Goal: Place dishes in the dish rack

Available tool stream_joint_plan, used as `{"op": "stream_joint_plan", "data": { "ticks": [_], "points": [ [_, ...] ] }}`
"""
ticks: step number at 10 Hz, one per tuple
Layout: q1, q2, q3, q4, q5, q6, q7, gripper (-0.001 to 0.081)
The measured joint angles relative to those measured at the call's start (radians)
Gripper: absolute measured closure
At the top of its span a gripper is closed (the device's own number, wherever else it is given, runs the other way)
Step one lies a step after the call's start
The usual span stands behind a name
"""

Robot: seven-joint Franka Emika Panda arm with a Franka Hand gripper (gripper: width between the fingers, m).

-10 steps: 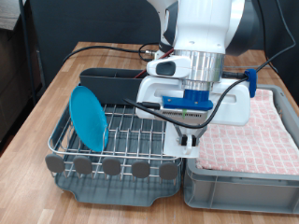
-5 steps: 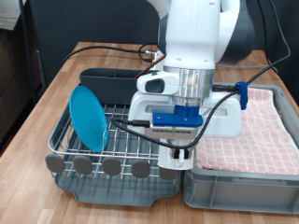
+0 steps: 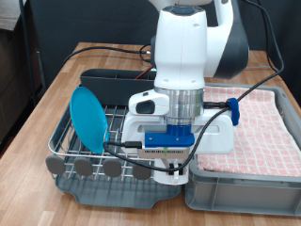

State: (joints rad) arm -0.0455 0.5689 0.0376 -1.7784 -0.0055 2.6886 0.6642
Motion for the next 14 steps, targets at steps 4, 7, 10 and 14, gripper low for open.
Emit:
{"op": "stream_joint_plan", "data": {
  "ticks": [4, 7, 10, 14],
  "points": [
    [-0.005, 0.023, 0.005, 0.037, 0.001, -0.053, -0.006, 0.0735],
    [-0.005, 0.026, 0.009, 0.067, 0.001, -0.116, -0.011, 0.0449],
    [-0.005, 0.026, 0.019, 0.113, 0.008, -0.248, -0.011, 0.0121],
    [-0.005, -0.001, 0.032, 0.148, 0.031, -0.397, -0.006, 0.0009]
  ]
}}
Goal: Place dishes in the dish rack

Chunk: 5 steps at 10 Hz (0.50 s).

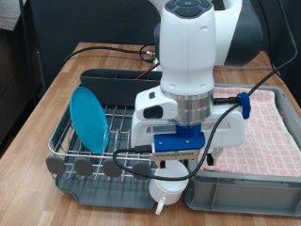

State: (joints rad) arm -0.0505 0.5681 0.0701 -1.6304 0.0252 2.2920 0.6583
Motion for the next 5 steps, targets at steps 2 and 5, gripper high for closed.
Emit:
{"op": "stream_joint_plan", "data": {
  "ticks": [2, 5],
  "points": [
    [0.009, -0.041, -0.002, -0.005, -0.008, -0.036, 0.026, 0.0005],
    [0.029, -0.127, -0.007, -0.033, -0.036, -0.076, 0.068, 0.0004]
  ]
}}
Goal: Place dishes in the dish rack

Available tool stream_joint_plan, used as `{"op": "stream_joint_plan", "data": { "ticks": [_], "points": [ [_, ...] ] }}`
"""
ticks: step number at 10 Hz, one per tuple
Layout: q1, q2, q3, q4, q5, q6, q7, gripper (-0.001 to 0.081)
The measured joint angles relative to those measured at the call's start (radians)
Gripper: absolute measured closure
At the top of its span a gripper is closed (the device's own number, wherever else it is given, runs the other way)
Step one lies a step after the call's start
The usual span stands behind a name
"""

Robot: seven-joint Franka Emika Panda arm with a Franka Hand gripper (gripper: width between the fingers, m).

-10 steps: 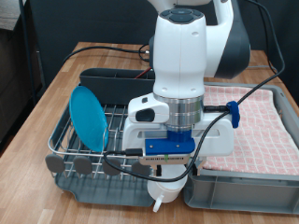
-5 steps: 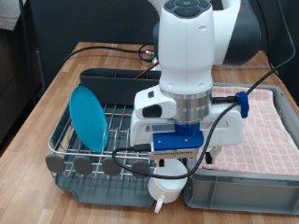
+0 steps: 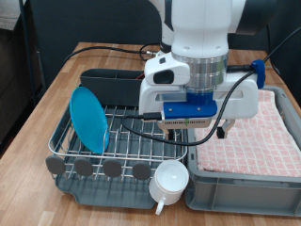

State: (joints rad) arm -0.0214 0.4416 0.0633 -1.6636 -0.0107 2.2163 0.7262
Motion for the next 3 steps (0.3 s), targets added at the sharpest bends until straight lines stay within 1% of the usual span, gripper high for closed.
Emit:
{"op": "stream_joint_plan", "data": {
  "ticks": [3],
  "points": [
    [0.019, -0.071, -0.001, -0.02, -0.056, -0.039, 0.047, 0.0004]
  ]
}}
